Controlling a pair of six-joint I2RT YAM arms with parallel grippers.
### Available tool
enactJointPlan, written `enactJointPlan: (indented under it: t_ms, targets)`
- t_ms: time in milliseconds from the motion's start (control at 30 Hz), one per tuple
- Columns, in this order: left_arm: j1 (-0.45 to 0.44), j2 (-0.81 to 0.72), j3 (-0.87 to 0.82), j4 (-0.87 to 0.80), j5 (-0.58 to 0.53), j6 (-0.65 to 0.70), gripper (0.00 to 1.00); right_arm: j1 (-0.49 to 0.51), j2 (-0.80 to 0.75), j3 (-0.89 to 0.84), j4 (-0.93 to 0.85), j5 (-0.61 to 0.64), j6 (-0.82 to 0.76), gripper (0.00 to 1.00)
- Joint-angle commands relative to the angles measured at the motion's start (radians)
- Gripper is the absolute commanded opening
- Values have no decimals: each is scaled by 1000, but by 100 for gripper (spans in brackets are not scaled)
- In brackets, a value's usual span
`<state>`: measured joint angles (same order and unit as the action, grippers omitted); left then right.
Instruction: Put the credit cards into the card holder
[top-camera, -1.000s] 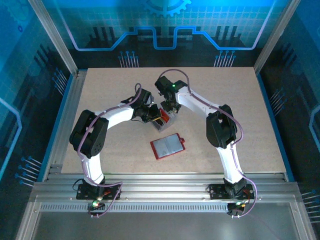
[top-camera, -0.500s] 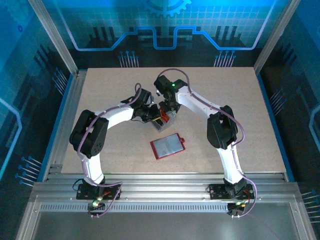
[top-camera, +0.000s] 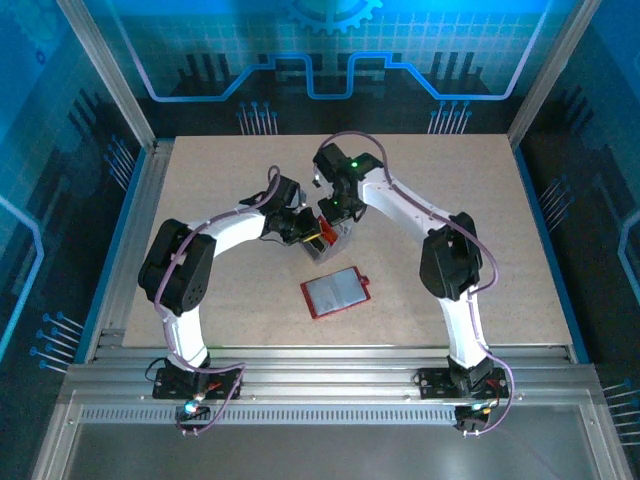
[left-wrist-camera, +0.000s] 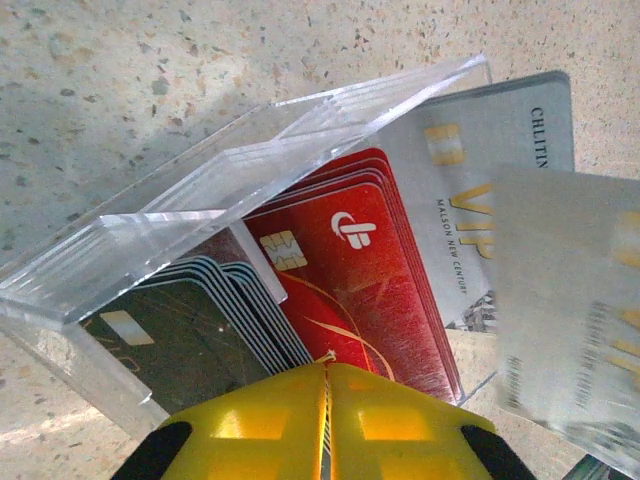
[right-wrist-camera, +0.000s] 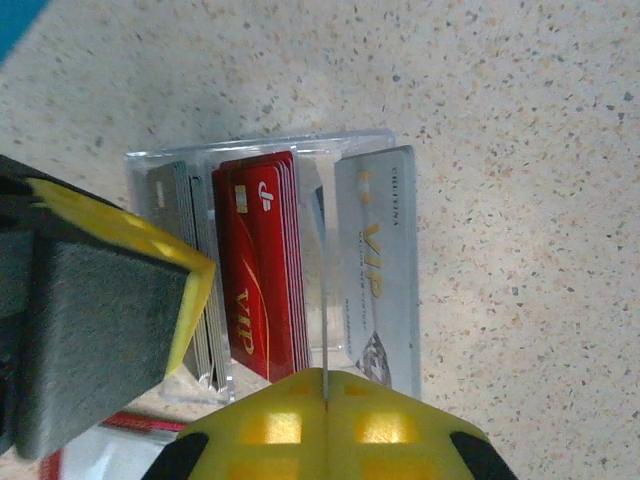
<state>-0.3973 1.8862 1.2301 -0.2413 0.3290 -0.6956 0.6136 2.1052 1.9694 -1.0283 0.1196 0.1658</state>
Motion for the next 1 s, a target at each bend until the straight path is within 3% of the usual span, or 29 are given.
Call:
enactJointPlan:
  t_ms: [0, 367, 533, 700, 833, 967]
  targets:
    - [19, -33, 50, -83, 30, 41, 12, -24, -73, 2, -4, -76, 28, 0]
    - [16, -198, 25, -114, 65, 36, 21, -53, -214, -142, 87, -168, 66, 0]
    - [-29, -332, -130, -138, 16, 54, 27, -67, -376, -398, 256, -269, 127, 0]
    - [-150, -433, -276, -196, -107, 73, 35, -78, -562, -695, 452, -348, 202, 0]
    - [-231, -434, -351, -190, -141, 50, 38, -95, -698, -915, 615, -426, 272, 0]
    - [-283, -397, -370, -127, -120, 15, 37, -97, -730, -1072, 758, -491, 331, 0]
